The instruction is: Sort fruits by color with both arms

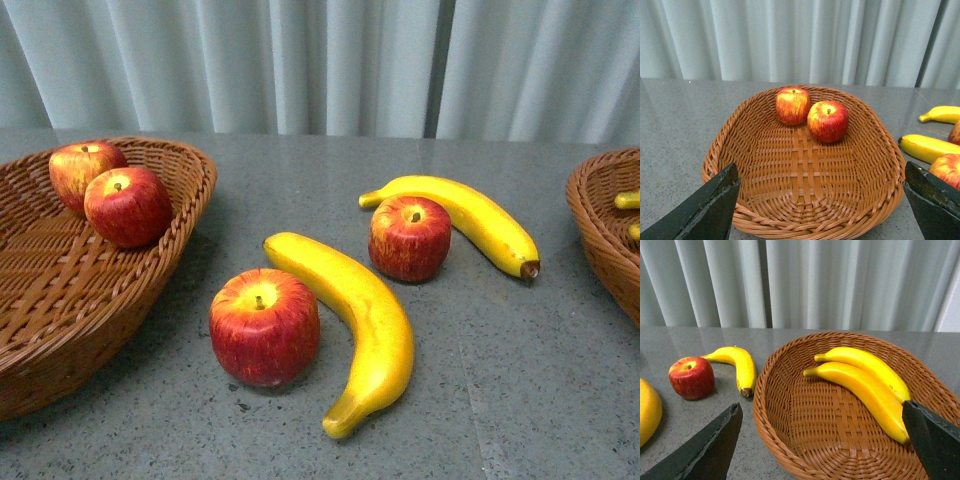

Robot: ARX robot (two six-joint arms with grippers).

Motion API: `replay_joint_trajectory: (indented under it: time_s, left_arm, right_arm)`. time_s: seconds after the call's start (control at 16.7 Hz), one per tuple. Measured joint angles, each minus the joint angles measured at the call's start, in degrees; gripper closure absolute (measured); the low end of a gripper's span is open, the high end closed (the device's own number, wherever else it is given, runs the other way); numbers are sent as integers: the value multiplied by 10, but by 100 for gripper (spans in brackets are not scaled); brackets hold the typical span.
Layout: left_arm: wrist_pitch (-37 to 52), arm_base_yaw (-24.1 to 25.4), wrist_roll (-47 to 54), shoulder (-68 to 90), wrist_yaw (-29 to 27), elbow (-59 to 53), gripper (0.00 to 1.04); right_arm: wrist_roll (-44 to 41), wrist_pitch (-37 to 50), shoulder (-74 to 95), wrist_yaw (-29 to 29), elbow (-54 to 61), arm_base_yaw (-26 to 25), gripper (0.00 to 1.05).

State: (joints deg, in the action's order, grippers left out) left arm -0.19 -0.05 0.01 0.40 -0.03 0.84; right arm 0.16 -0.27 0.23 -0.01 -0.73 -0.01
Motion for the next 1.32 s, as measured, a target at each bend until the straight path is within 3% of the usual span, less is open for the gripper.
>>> replay_joint_trajectory:
  time_s: [1.08,1.14,1.2,1.32]
  left_arm:
    - [0,0,0,0,0,0,7]
    - [-42,-8,-14,10,-19,10,7]
    - [-157,-31,-62,83,-90,63,7]
    - [-179,-8,-101,127,-106,93,7]
  right_arm:
    - [0,0,0,0,0,0,6]
    - [0,0,0,0,0,0,6]
    - [1,0,0,1,0,0,6]
    - [0,0,0,0,0,0,6]
